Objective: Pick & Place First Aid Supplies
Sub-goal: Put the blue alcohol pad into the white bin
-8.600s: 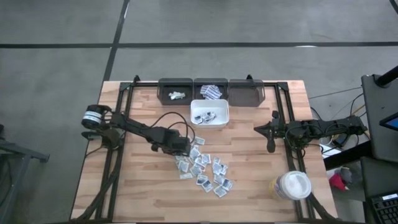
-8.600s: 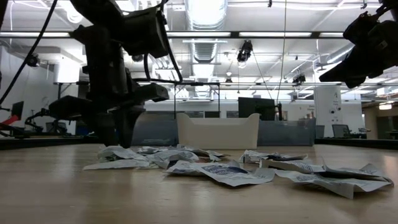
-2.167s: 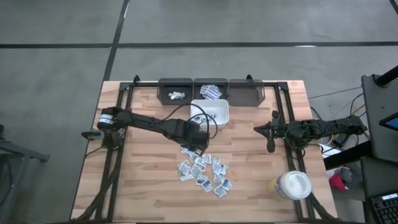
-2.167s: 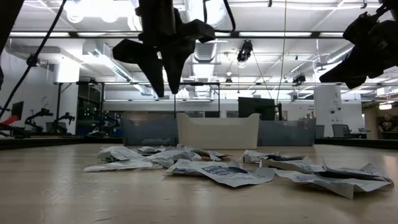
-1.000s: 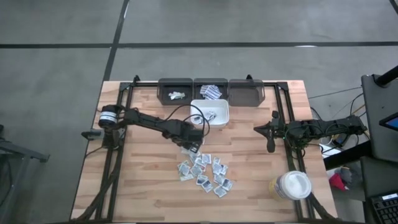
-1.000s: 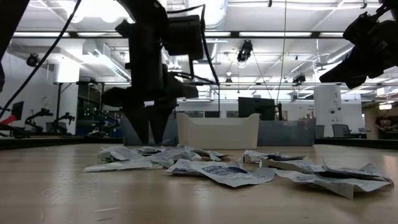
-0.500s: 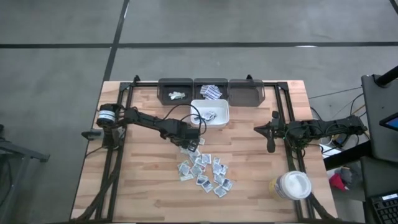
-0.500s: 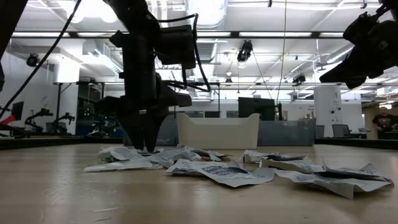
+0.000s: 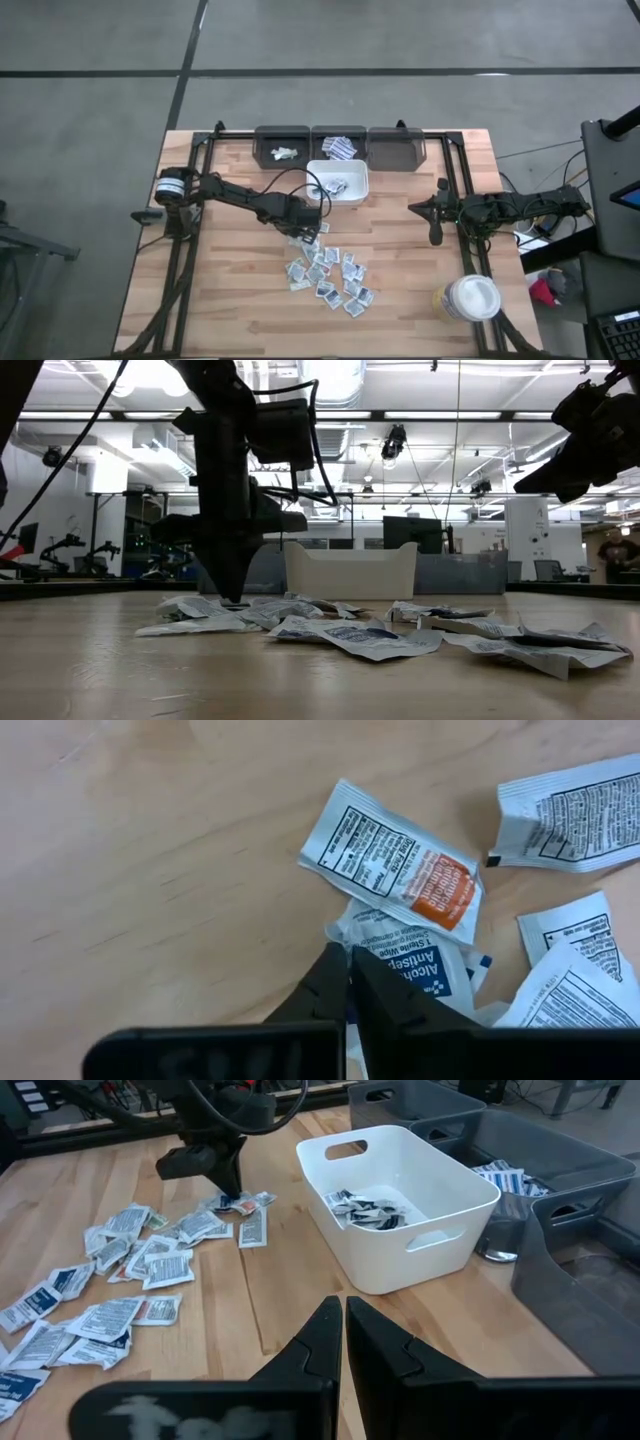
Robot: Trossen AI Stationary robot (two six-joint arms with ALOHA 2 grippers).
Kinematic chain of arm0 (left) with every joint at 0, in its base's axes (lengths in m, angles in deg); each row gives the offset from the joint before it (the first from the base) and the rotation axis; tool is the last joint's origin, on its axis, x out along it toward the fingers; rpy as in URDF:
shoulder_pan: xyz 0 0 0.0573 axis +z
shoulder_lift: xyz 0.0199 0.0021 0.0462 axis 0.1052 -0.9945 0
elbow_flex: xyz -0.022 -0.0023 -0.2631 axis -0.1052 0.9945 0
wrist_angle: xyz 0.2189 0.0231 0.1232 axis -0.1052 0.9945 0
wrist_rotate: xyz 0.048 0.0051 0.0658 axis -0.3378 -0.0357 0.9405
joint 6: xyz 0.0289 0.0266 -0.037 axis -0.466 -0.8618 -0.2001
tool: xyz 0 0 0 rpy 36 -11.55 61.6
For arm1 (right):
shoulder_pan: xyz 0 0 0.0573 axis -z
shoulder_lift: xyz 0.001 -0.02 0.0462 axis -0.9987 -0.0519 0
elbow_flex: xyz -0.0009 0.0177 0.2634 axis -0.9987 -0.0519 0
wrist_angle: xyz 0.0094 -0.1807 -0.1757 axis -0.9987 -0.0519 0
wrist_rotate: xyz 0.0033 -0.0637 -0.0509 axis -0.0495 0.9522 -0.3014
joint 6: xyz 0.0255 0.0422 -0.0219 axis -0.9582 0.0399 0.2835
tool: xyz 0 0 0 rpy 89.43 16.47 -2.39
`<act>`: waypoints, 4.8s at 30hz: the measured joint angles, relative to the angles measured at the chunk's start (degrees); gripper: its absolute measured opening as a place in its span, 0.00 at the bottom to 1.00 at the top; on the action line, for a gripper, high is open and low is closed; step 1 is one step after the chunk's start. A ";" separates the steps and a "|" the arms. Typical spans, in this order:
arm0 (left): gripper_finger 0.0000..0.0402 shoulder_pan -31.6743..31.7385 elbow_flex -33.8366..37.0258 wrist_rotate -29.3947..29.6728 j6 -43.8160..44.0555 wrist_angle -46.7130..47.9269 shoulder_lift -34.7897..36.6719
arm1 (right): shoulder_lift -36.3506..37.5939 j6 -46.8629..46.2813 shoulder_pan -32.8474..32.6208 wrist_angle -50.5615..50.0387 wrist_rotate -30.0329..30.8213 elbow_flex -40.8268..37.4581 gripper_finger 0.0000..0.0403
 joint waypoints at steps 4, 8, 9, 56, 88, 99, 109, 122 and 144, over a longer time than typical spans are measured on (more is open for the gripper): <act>0.01 -0.01 -0.20 2.26 -0.17 0.53 1.24 | 0.00 0.00 -0.02 -0.04 0.00 0.00 0.04; 0.01 0.05 -0.33 3.70 -0.58 1.45 3.36 | 0.03 -0.03 0.00 -0.78 0.01 0.00 0.04; 0.00 0.01 -0.33 4.04 -0.95 1.54 3.72 | 0.01 -0.02 -0.01 -0.91 0.00 -0.01 0.04; 0.17 0.13 3.89 -4.00 -1.97 -1.14 5.16 | 0.04 -0.01 -0.02 -0.79 0.02 -0.01 0.04; 0.00 0.61 7.14 2.74 -5.11 -11.06 5.77 | 0.04 -0.23 -0.01 -0.79 0.02 0.00 0.04; 0.00 0.48 7.19 -5.37 -19.10 -10.97 6.19 | 0.02 -0.22 -0.01 -0.79 0.01 -0.01 0.04; 0.00 0.50 7.19 -5.33 -31.17 -12.06 10.80 | 0.02 -0.20 -0.02 -0.79 0.00 -0.02 0.04; 0.00 0.50 6.98 20.93 -28.45 -41.64 16.07 | 0.02 0.02 -0.01 -0.83 0.02 0.00 0.04; 0.00 11.32 -21.38 21.48 -20.93 -9.73 -6.07 | 0.01 -0.20 -0.01 -0.83 0.09 0.00 0.04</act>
